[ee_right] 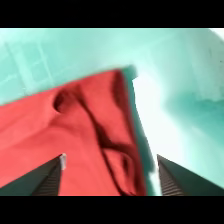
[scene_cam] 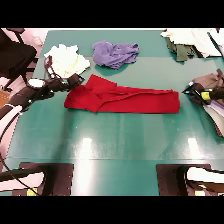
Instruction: Fold the shirts.
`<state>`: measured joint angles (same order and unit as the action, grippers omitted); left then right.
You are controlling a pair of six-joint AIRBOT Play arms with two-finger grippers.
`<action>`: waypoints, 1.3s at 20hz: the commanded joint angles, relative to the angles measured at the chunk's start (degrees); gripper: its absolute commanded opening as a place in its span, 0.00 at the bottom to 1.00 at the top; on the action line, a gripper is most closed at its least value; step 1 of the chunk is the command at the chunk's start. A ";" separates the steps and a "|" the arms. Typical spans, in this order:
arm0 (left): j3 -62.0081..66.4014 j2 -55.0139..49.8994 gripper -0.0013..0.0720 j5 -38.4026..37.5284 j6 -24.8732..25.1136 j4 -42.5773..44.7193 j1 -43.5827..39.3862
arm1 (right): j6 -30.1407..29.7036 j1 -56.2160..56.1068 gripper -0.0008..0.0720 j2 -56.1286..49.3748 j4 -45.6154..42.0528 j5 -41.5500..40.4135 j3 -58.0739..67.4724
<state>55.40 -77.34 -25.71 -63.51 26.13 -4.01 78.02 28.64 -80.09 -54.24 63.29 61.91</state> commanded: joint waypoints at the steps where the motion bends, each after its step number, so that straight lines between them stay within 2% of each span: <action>1: 0.20 4.13 0.78 0.24 -4.04 -0.02 4.76 | -5.18 5.51 0.96 0.96 0.52 6.84 -3.28; 3: 0.20 6.97 0.78 -0.42 -3.89 -2.54 7.56 | -10.29 6.78 0.96 -1.11 3.17 7.56 -7.30; 5: 0.24 9.29 0.78 -2.86 -2.86 -1.73 8.98 | -15.65 7.89 0.98 -4.28 9.16 8.11 -10.19; 7: 0.33 9.77 0.78 -5.25 -2.91 0.04 9.16 | -18.36 7.82 0.98 -7.89 14.69 8.07 -11.34; 12: 0.31 9.77 0.78 -10.58 -2.97 0.72 9.09 | -19.15 0.52 0.97 -14.84 20.11 6.75 -7.19; 15: 0.31 9.77 0.78 -14.36 -2.89 1.16 8.98 | -17.46 -6.69 0.91 -17.05 20.20 5.29 -2.08; 16: 0.31 9.77 0.78 -15.47 -2.89 1.79 8.98 | -16.61 -8.90 0.79 -17.53 20.15 5.29 0.00; 18: 0.20 9.77 0.78 -18.10 -2.91 2.60 8.98 | -15.98 -12.00 0.31 -17.51 20.17 5.77 3.26; 19: 0.09 9.70 0.65 -19.65 -2.84 2.69 8.66 | -15.82 -12.79 0.14 -16.96 20.09 6.97 4.63; 20: 0.00 9.64 0.56 -20.46 -2.01 3.85 7.43 | -15.82 -12.92 0.04 -16.04 19.96 8.07 5.64; 21: 0.02 9.31 0.46 -20.46 -2.03 5.66 5.03 | -15.82 -12.74 0.04 -14.73 19.41 9.05 6.47; 23: 0.02 6.99 0.17 -18.18 -2.01 6.16 -2.19 | -15.43 -11.08 0.04 -12.02 15.89 12.55 8.11; 24: 0.04 5.42 0.05 -15.96 -2.03 5.95 -6.45 | -15.43 -9.94 0.04 -11.10 13.62 15.65 9.14; 26: 0.09 1.38 0.05 -9.29 -2.01 3.67 -15.91 | -14.91 -7.56 0.04 -9.64 7.34 22.99 11.28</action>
<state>55.46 -72.12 -41.32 -65.67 30.94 -9.82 62.43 19.11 -91.96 -40.07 77.23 70.28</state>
